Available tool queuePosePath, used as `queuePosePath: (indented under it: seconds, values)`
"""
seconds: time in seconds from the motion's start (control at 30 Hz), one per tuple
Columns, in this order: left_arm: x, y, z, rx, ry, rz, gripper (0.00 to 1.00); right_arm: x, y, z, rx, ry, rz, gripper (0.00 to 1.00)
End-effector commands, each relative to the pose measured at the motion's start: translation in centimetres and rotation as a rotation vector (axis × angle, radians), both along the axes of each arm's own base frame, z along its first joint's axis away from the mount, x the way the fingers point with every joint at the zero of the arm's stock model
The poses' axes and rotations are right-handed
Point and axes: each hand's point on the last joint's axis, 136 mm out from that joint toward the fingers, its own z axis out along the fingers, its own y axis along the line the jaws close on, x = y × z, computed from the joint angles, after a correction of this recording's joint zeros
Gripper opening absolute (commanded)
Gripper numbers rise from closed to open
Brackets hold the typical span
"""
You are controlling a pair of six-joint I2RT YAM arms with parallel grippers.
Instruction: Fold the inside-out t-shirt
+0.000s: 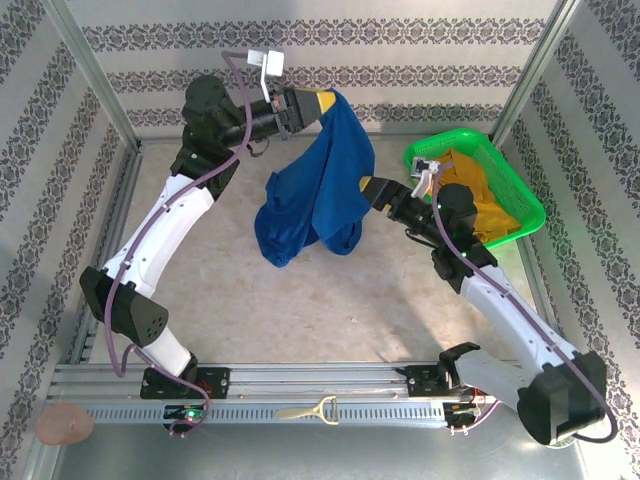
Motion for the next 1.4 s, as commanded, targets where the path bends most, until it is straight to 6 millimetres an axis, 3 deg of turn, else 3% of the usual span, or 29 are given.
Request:
queuePosePath:
  seconds: [0.0, 0.13, 0.27, 0.3, 0.37, 0.43, 0.5, 0.53, 0.63, 0.73, 0.77, 0.8, 0.83, 0.87, 1.0, 1.17, 1.23, 1.37]
  values:
    - [-0.6, 0.6, 3.9, -0.097, -0.054, -0.016, 0.0, -0.2, 0.8, -2.5, -0.13, 0.006, -0.011, 0.77]
    - [-1.7, 1.1, 7.5, -0.132, -0.106, -0.018, 0.0, 0.5, 2.7, -3.8, -0.235, 0.01, 0.003, 0.81]
    - [-1.2, 1.7, 8.8, -0.147, -0.12, 0.03, 0.0, 2.4, 4.1, -3.1, -0.238, -0.009, 0.0, 0.77]
    - [-0.2, 1.9, 8.6, -0.146, -0.102, 0.06, 0.0, 2.7, 4.5, -2.6, -0.233, -0.015, 0.012, 0.67]
    - [2.7, 2.3, 7.3, -0.121, -0.035, 0.138, 0.0, 2.9, 5.2, -1.8, -0.223, -0.022, 0.043, 0.34]
    - [7.3, 3.3, 4.4, -0.068, 0.064, 0.235, 0.0, 2.9, 5.1, -1.6, -0.228, -0.014, 0.052, 0.0]
    - [11.8, 4.2, 0.6, -0.028, 0.16, 0.296, 0.0, 2.8, 4.5, -2.2, -0.232, 0.009, 0.035, 0.0]
    - [14.5, 4.5, -2.3, -0.006, 0.231, 0.325, 0.0, 2.8, 3.9, -2.8, -0.231, 0.031, 0.018, 0.0]
    - [20.1, 5.0, -9.8, 0.045, 0.368, 0.367, 0.39, 3.0, 2.1, -5.4, -0.231, 0.121, -0.048, 0.0]
    - [22.7, 5.9, -15.6, 0.136, 0.46, 0.405, 0.58, 3.5, 0.3, -8.2, -0.248, 0.214, -0.117, 0.0]
    - [22.8, 6.4, -16.8, 0.172, 0.475, 0.417, 0.6, 3.7, -0.2, -9.0, -0.257, 0.242, -0.134, 0.08]
    - [22.5, 6.7, -18.0, 0.22, 0.487, 0.428, 0.62, 4.1, -0.6, -9.8, -0.271, 0.266, -0.152, 0.4]
    - [22.0, 7.2, -18.9, 0.265, 0.49, 0.444, 0.65, 4.3, -1.0, -10.3, -0.293, 0.281, -0.168, 0.59]
    - [21.3, 7.5, -19.6, 0.3, 0.5, 0.458, 0.67, 4.4, -1.2, -10.6, -0.318, 0.288, -0.18, 0.67]
    - [16.2, 9.7, -23.4, 0.406, 0.589, 0.511, 0.72, 2.9, -1.9, -11.3, -0.421, 0.328, -0.186, 0.72]
    - [6.3, 12.0, -29.7, 0.533, 0.731, 0.541, 0.74, -1.3, -3.0, -15.0, -0.622, 0.421, -0.181, 0.74]
    - [1.6, 11.3, -32.1, 0.61, 0.766, 0.503, 0.74, -2.4, -3.1, -17.0, -0.694, 0.451, -0.162, 0.74]
    - [-4.5, 8.7, -35.8, 0.76, 0.802, 0.409, 0.77, -2.2, -2.9, -19.7, -0.817, 0.478, -0.137, 0.76]
